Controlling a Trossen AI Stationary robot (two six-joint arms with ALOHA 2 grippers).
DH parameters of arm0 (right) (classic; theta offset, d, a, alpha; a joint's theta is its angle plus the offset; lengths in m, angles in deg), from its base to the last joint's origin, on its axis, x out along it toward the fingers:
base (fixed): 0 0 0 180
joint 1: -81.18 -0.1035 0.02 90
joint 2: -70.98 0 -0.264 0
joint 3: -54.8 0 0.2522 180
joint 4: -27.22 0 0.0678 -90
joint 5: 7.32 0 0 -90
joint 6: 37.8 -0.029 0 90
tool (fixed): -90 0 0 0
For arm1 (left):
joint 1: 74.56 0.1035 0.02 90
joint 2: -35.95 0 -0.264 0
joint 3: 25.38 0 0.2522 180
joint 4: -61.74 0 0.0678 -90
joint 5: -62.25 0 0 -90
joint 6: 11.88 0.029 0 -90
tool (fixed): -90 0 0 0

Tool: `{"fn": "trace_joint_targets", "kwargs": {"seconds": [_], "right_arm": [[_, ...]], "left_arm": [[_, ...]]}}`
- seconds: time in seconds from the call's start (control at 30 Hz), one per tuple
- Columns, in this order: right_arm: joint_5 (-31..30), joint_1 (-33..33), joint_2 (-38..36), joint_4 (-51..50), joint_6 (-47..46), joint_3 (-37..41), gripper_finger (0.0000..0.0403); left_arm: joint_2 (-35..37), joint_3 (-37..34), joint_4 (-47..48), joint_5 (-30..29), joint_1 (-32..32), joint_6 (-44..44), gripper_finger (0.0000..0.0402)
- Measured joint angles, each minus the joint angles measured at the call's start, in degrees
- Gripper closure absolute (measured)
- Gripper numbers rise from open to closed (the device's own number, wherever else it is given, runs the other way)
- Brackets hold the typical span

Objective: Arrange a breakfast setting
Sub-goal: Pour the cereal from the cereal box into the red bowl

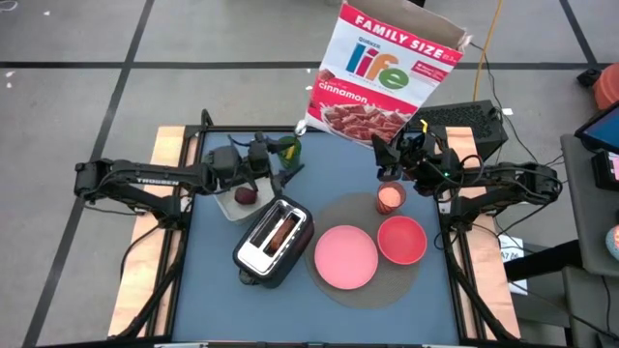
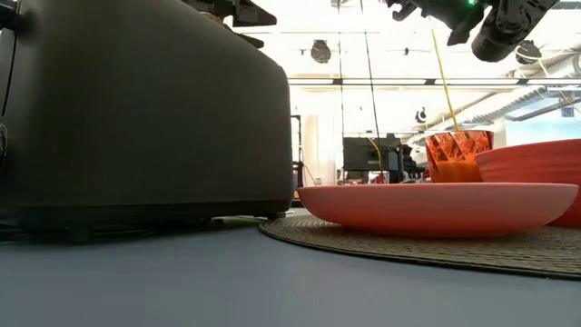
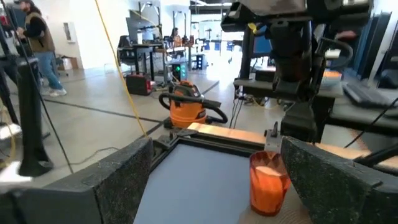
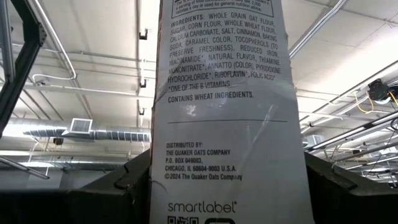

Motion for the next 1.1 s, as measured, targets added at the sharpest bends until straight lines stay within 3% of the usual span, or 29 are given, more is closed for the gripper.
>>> {"fn": "trace_joint_targets", "kwargs": {"seconds": [0.2, 0.4, 0.73, 1.1], "right_arm": [[0.0, 0.0, 0.0, 0.0, 0.0, 0.0, 0.0145], [0.0, 0.0, 0.0, 0.0, 0.0, 0.0, 0.0145], [0.2, 0.0, 0.0, 0.0, 0.0, 0.0, 0.0145], [2.8, 0.0, 0.0, -2.2, -3.1, 0.0, 0.0145]], "left_arm": [[-1.0, 0.0, -4.1, 5.4, 0.0, -3.1, 0.0041], [-8.1, 0.1, -19.9, 9.2, 0.0, -5.9, 0.0041], [-19.6, 0.2, -40.8, 9.3, 0.0, -9.3, 0.0041], [-23.7, 6.8, -42.4, 9.3, 0.0, -9.5, 0.0041]]}}
